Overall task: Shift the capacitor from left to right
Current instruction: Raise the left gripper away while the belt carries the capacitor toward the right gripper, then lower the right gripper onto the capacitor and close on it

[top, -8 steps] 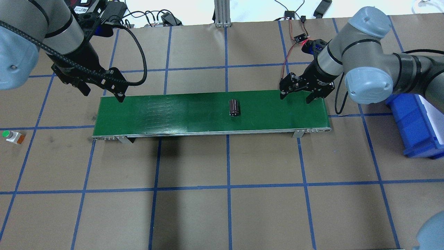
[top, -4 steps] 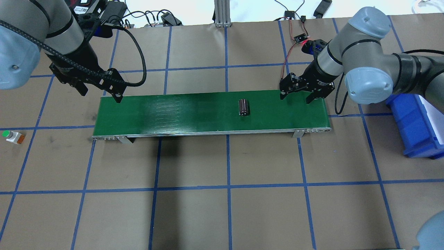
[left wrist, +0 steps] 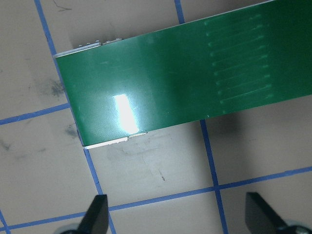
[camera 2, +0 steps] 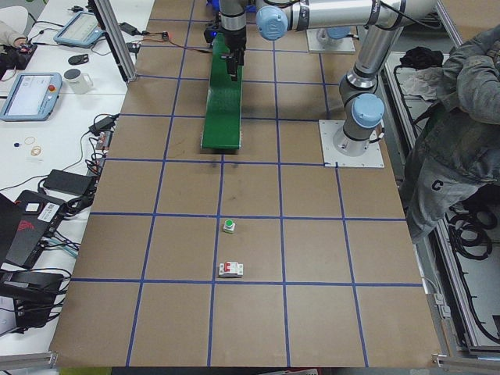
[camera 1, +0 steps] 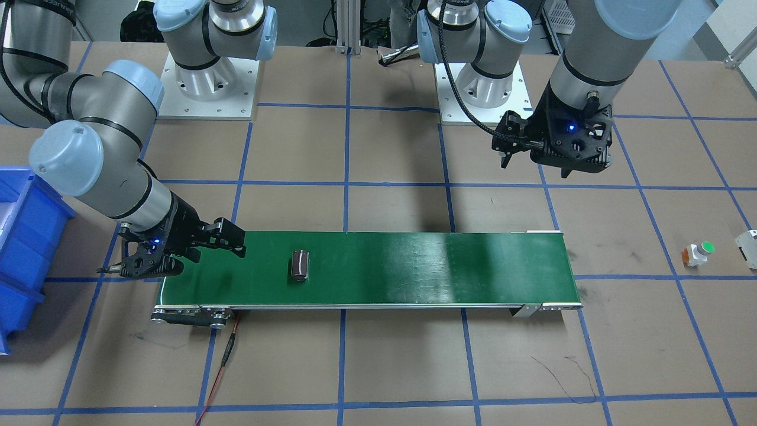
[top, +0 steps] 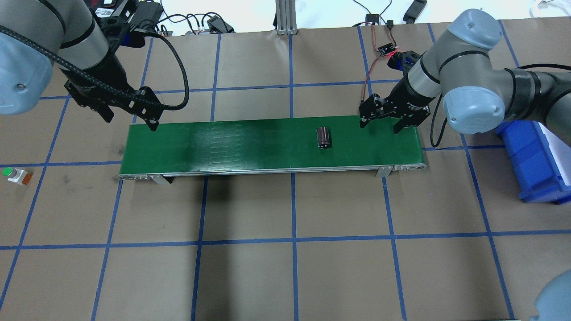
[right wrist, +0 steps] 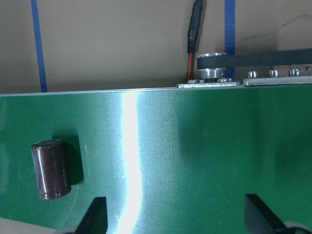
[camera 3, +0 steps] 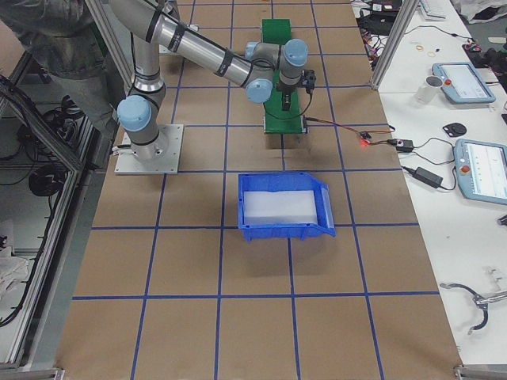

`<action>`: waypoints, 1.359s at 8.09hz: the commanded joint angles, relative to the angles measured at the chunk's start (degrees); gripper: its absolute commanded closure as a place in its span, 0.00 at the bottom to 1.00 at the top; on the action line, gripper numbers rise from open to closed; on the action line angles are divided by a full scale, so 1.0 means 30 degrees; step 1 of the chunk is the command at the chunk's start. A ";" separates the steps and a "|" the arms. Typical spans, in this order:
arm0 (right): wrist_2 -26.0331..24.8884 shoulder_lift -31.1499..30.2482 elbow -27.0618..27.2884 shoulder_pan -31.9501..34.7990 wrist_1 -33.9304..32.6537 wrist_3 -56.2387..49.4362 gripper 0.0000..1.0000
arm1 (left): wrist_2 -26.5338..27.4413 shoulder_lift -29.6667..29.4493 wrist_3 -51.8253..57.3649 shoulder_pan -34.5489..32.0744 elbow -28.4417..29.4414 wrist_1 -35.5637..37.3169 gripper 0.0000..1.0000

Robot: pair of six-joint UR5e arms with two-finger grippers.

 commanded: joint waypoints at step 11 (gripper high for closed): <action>0.0000 0.0559 0.0231 0.0148 0.0059 0.0268 0.00 | 0.0101 -0.0180 -0.0024 0.0028 -0.0028 0.0085 0.00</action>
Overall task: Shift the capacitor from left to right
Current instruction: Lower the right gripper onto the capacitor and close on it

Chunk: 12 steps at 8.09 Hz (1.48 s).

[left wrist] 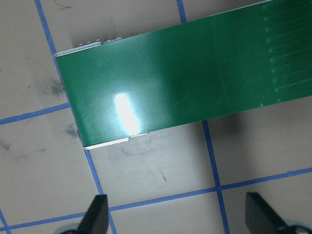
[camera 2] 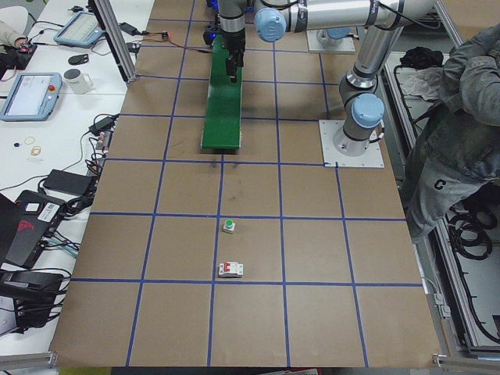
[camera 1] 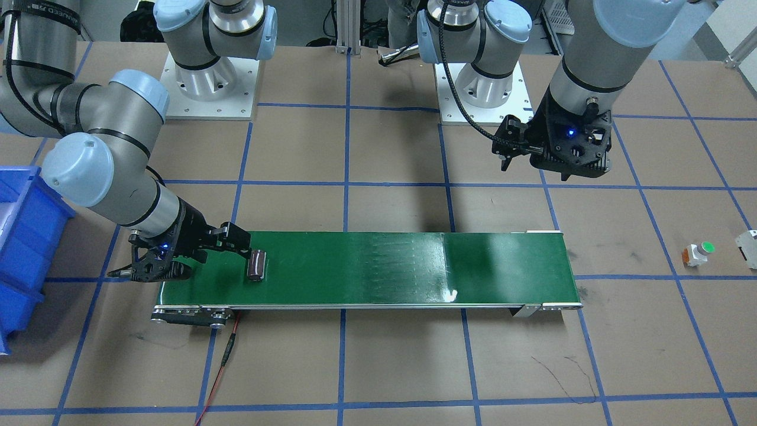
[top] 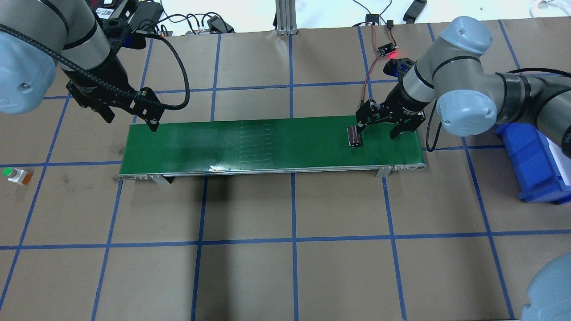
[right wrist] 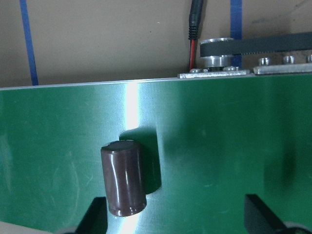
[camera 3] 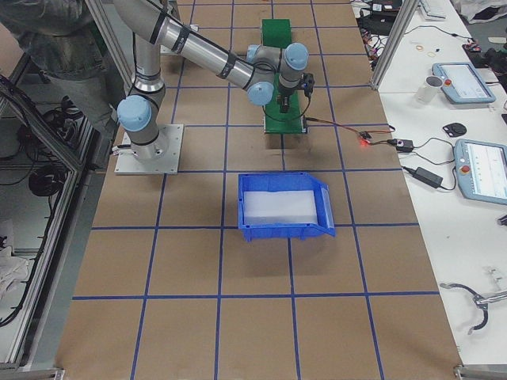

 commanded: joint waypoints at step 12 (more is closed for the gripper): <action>-0.1789 0.0641 -0.0180 -0.0029 0.0072 -0.0198 1.00 | -0.0003 -0.0001 0.0244 0.0000 -0.0044 0.0030 0.00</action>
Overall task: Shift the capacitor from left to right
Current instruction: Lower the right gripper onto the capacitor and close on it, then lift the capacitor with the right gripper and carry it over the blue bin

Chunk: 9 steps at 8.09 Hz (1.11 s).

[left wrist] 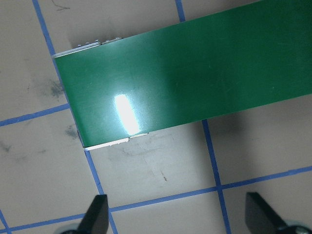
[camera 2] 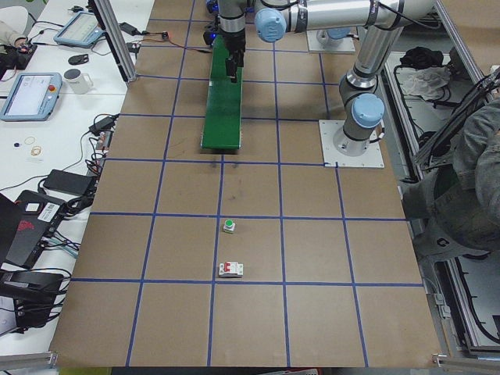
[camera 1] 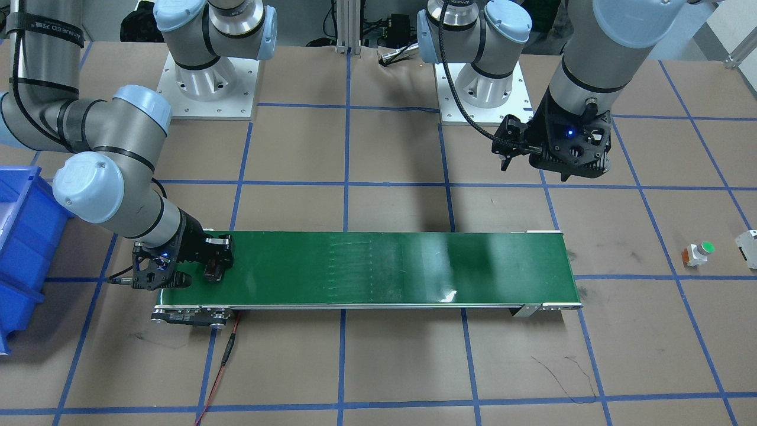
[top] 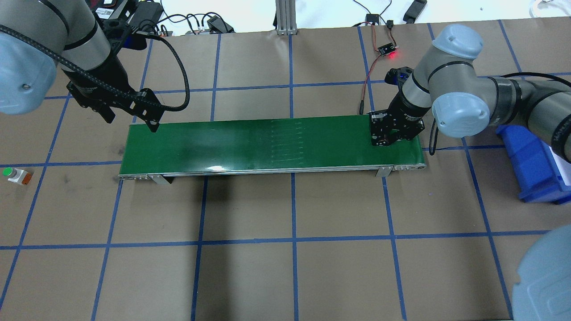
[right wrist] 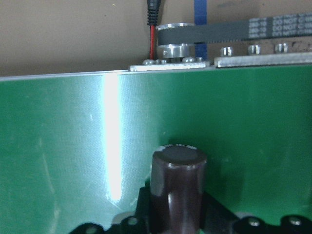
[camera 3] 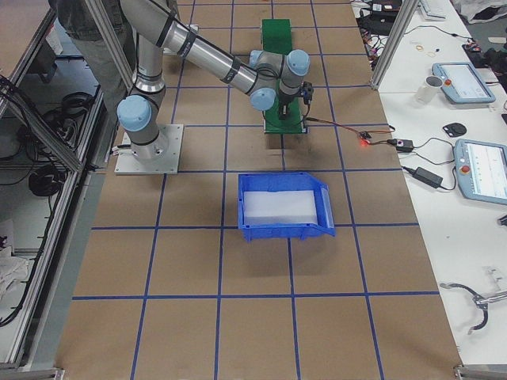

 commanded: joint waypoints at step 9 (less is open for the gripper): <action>-0.5772 -0.2855 -0.3339 -0.7600 0.3831 -1.0099 1.00 | 0.0059 0.0029 -0.0008 0.0000 0.0029 0.0001 0.00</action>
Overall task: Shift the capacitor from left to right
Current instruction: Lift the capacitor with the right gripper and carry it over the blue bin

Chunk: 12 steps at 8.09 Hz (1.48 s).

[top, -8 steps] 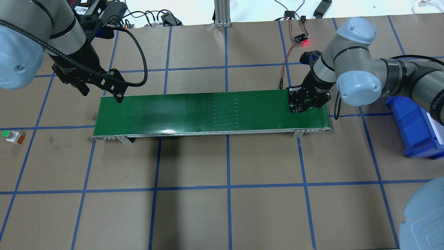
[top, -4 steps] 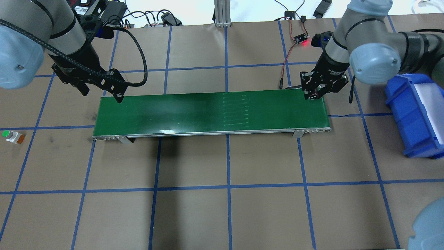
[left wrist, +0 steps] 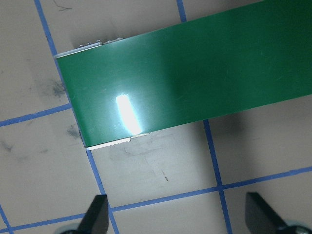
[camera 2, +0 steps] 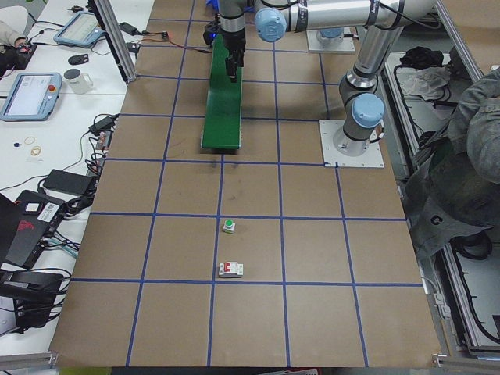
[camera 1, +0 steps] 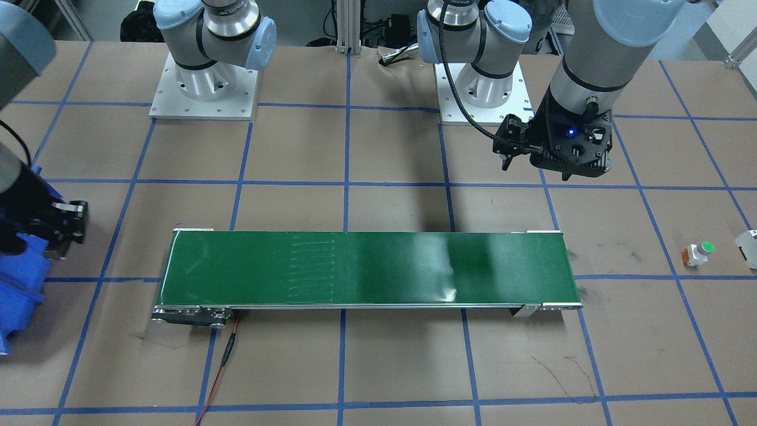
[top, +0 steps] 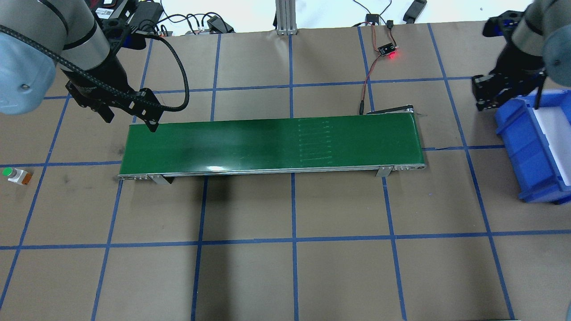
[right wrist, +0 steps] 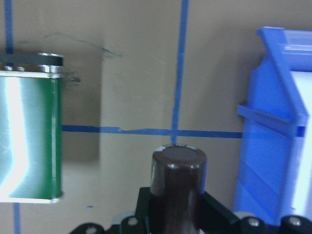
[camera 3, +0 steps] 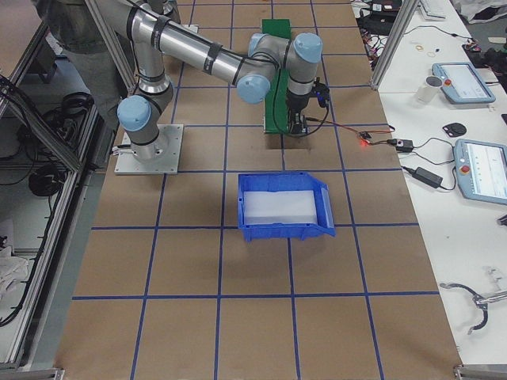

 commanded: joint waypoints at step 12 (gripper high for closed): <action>-0.0290 0.3651 0.0387 -0.6911 -0.3880 -0.9488 1.00 | -0.0046 -0.0114 0.0055 0.0000 -0.0021 0.0088 0.00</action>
